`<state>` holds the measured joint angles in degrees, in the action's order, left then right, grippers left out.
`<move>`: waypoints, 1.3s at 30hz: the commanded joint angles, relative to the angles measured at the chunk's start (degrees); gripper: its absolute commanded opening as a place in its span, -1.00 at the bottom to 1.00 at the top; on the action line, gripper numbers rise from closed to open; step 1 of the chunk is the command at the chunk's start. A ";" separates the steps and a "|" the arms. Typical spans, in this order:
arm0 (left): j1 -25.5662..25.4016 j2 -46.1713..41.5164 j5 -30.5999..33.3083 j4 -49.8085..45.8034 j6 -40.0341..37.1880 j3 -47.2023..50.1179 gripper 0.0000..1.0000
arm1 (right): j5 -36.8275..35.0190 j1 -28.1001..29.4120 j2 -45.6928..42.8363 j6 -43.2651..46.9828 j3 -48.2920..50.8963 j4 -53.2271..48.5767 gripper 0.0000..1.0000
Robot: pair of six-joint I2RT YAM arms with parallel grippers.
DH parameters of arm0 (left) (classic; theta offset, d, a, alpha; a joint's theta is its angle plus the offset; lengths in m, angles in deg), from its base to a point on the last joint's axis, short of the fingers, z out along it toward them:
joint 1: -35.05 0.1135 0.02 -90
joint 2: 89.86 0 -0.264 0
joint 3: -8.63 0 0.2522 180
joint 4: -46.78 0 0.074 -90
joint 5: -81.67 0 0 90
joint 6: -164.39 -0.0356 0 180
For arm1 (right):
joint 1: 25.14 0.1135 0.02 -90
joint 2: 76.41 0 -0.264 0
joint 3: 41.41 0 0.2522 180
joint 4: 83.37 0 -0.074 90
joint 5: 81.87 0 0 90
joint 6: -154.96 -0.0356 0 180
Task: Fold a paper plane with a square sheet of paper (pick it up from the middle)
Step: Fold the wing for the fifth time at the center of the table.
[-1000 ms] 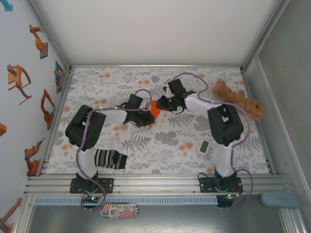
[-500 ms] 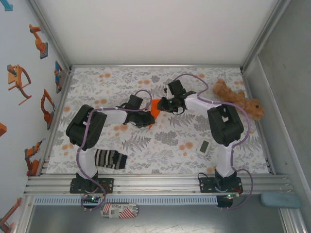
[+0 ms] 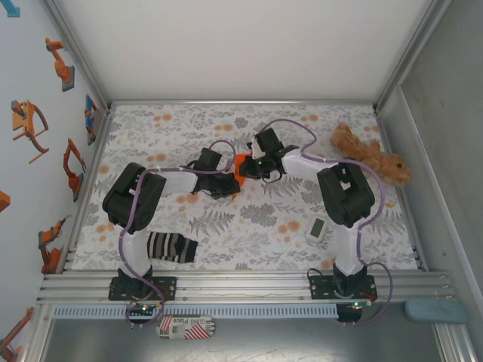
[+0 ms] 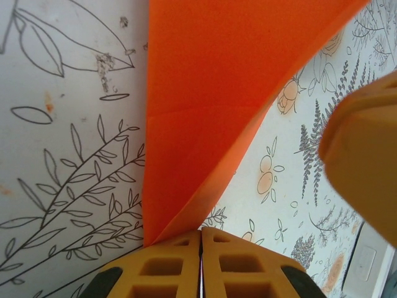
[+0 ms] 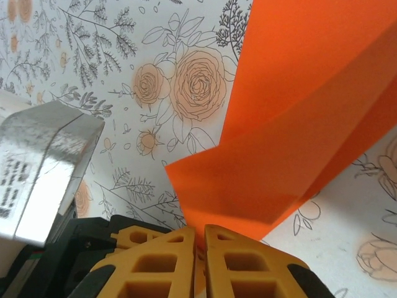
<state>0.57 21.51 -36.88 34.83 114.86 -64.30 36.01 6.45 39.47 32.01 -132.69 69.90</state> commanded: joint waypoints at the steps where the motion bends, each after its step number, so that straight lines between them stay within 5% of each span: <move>1: -0.16 1.68 0.61 -1.96 0.23 1.53 -0.85 | 2.05 0.19 2.94 -0.03 -2.65 -0.02 -0.78; 29: -0.17 0.21 0.52 -0.71 0.64 2.82 -0.90 | -5.27 0.57 11.63 0.25 -10.72 -11.32 -0.81; 39: -0.21 -6.64 -0.28 0.62 2.47 1.67 -0.82 | -7.40 0.75 12.88 -0.05 -11.16 -14.40 -0.81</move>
<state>0.57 18.19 -37.10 36.62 116.32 -62.42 32.91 7.22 49.54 32.01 -143.86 60.13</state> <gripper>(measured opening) 0.089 0.095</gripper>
